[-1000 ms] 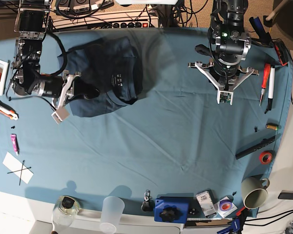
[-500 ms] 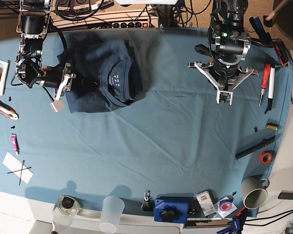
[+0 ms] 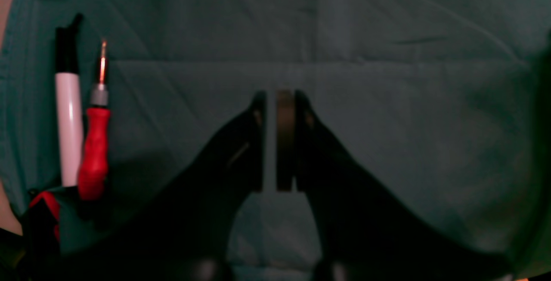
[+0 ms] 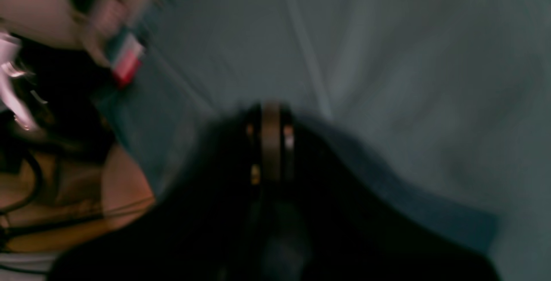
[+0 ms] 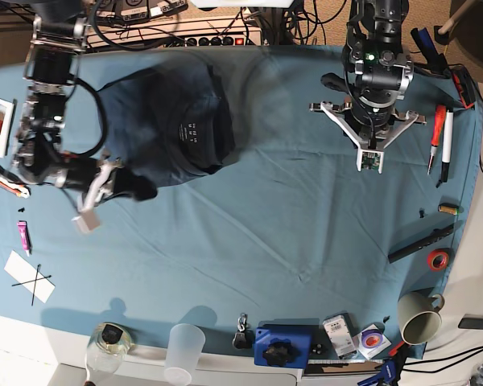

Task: Fold the T-shirt properly
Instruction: 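Tuck and flatten the bundle's edge with the right gripper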

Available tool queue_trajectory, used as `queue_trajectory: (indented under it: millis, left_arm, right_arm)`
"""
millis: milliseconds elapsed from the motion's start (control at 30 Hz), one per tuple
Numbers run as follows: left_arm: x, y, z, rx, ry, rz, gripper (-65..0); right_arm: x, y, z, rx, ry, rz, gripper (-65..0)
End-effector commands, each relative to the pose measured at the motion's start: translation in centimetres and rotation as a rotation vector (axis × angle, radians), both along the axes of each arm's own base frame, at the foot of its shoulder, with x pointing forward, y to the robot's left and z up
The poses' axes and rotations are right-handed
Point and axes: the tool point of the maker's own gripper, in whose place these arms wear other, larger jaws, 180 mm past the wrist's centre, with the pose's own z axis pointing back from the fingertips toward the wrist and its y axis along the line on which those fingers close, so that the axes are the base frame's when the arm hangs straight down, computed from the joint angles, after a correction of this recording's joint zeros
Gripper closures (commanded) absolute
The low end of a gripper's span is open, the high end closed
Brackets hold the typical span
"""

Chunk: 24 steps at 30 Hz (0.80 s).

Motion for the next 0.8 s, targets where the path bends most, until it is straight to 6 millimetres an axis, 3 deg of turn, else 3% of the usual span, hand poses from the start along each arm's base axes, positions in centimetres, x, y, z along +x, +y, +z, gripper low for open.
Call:
queue_trajectory:
  millis: [0, 233, 367, 500, 633, 767]
  left_arm:
    - [0.5, 0.1, 0.9, 0.004, -0.041, 0.002, -3.2]
    - [0.5, 0.1, 0.9, 0.007, -0.04, -0.005, -3.2]
    - [0.5, 0.1, 0.9, 0.006, -0.041, -0.005, -3.2]
    - [0.4, 0.1, 0.9, 0.008, -0.039, -0.005, -3.2]
    - [0.5, 0.5, 1.0, 0.052, -0.042, -0.022, -3.2]
    - [0.6, 1.8, 1.2, 0.121, -0.051, -0.022, 0.0]
  right_arm:
    - [0.8, -0.4, 0.5, -0.004, -0.021, -0.017, 0.0]
    - [-1.4, -1.6, -6.7, -0.049, 0.22, -0.073, 0.0]
    - [-2.1, -1.8, -7.9, -0.034, 0.27, -0.087, 0.0]
    - [-1.5, -2.1, -6.8, -0.026, 0.235, -0.087, 0.0]
    - [-0.1, -2.2, -2.9, 0.033, 0.116, -0.079, 0.0]
    - [0.8, -2.4, 0.7, -0.031, -0.016, -0.036, 0.0]
